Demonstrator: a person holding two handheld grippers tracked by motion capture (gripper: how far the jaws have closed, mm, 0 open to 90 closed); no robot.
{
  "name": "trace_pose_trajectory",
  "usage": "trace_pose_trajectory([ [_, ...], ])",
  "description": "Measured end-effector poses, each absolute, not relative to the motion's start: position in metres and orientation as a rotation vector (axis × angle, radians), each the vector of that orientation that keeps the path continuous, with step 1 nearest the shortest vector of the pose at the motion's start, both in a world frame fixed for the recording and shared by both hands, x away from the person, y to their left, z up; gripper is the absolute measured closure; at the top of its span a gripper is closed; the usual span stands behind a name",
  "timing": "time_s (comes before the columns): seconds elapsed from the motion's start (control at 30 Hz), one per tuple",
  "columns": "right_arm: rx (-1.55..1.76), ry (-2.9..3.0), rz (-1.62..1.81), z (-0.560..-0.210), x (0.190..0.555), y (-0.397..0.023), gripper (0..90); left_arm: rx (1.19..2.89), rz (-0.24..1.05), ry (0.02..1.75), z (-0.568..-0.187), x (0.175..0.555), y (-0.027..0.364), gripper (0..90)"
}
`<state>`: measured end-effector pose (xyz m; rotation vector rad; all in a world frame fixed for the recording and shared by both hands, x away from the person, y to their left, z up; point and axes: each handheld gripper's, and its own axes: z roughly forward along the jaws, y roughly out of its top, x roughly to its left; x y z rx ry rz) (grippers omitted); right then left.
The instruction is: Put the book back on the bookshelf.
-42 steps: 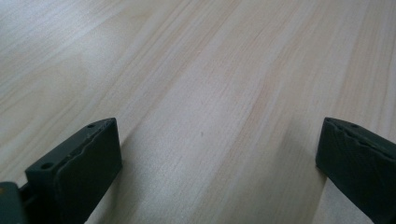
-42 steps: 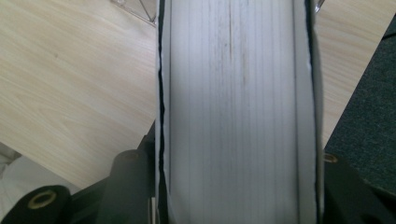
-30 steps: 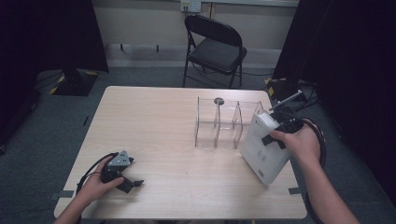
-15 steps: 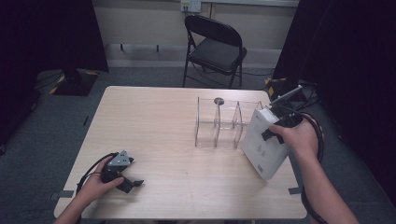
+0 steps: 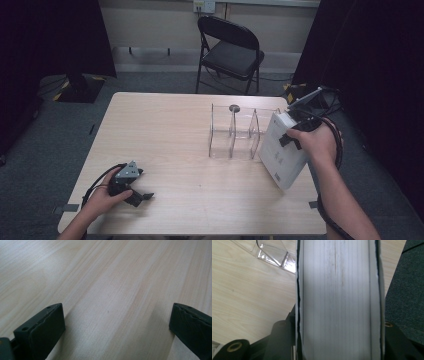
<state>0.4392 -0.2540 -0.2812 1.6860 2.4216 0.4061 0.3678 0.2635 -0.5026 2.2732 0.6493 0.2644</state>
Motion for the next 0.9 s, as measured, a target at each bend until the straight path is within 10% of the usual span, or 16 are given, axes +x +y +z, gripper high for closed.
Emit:
trace_pose_trajectory([
  [0.9,1.707,2.372,0.388,-0.271,0.46,-0.241,52.5,2.273,0.264,0.649,-0.503,0.368,0.263,0.0],
])
